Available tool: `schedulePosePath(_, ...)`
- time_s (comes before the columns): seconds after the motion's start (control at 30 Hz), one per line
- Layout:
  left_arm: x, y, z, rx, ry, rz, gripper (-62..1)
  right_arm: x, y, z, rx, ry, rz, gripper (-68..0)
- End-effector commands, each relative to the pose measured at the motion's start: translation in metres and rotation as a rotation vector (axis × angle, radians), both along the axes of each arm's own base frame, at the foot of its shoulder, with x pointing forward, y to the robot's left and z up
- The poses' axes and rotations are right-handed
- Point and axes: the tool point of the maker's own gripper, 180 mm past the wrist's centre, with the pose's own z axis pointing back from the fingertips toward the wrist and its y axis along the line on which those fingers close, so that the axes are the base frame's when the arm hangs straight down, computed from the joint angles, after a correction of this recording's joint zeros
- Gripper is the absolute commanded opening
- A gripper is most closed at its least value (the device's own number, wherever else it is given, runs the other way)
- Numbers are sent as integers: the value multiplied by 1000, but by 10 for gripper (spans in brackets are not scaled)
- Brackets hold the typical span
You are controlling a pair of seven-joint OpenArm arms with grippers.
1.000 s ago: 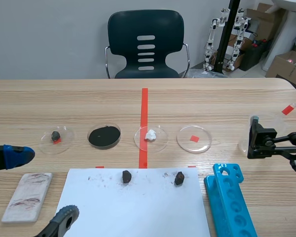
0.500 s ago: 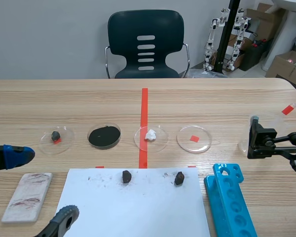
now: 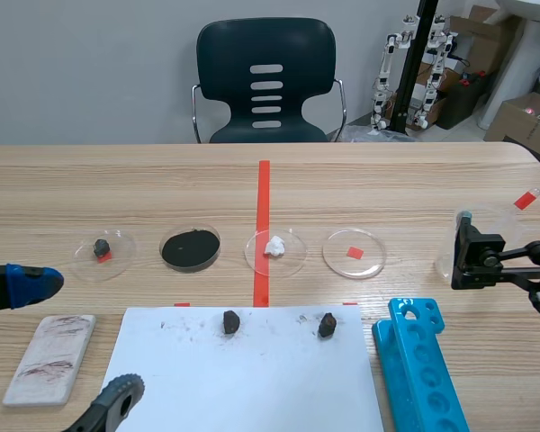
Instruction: Put the dropper in the beaker
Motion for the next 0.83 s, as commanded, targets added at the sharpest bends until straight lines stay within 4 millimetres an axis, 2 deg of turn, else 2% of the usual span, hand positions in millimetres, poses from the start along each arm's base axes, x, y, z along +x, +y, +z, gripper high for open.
schedulePosePath(0.0, 3, 1, 6, -15, -22, 8, -4, 4, -3, 11, -17, -36, 7, -69)
schedulePosePath(0.8, 3, 1, 6, -15, -22, 8, -4, 7, -3, 11, -17, -25, 5, -69)
